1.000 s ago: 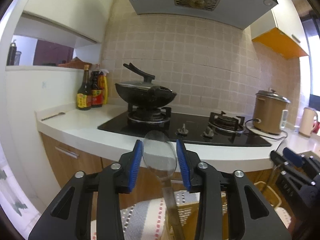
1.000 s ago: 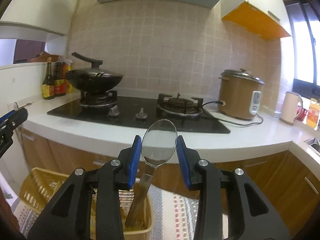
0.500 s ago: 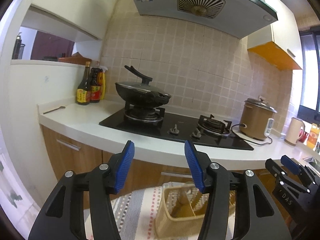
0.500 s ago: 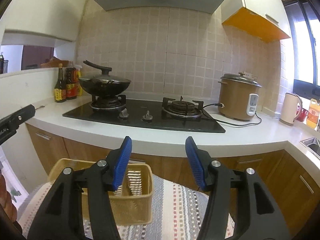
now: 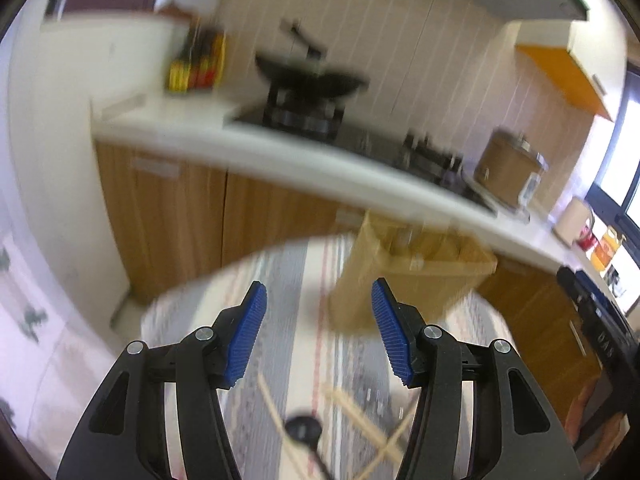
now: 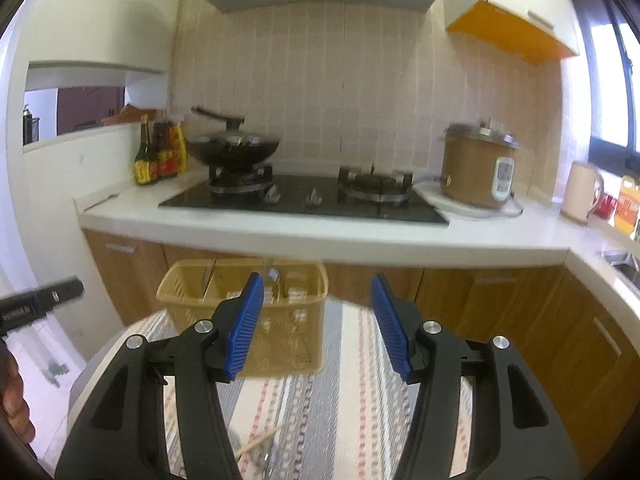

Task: Organize utensils
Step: 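Grasp a wooden chopstick with the left tool while the right tool grasps another chopstick, then carry both chopsticks over the tan holder and open both tools to release them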

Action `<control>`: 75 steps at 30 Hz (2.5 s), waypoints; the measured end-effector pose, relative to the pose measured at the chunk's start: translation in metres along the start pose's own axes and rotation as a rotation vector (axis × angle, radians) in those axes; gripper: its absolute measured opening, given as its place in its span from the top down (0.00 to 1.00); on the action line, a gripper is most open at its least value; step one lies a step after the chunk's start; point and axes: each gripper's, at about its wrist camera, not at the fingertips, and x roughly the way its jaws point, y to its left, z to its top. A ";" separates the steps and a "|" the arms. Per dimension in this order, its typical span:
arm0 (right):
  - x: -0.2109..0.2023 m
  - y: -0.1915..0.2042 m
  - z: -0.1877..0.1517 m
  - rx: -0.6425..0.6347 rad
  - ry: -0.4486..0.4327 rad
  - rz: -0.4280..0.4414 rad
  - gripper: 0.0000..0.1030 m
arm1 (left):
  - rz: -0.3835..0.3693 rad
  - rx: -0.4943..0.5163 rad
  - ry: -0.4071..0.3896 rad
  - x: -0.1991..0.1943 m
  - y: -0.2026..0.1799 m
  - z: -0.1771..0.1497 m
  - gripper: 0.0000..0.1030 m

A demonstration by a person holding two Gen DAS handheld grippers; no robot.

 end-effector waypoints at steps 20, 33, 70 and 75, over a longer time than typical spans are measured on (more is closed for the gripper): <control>0.123 -0.017 -0.103 0.339 0.789 0.383 0.59 | 0.086 0.032 0.439 0.097 0.015 -0.089 0.48; 0.142 -0.007 -0.114 0.397 0.840 0.338 0.73 | 0.091 -0.047 0.421 0.098 0.045 -0.077 0.50; 0.134 0.026 -0.097 0.080 0.709 0.270 0.97 | -0.015 -0.128 0.389 0.096 0.078 -0.076 0.97; 0.116 0.009 -0.084 0.078 0.650 0.285 0.97 | -0.053 -0.112 0.289 0.077 0.067 -0.063 0.97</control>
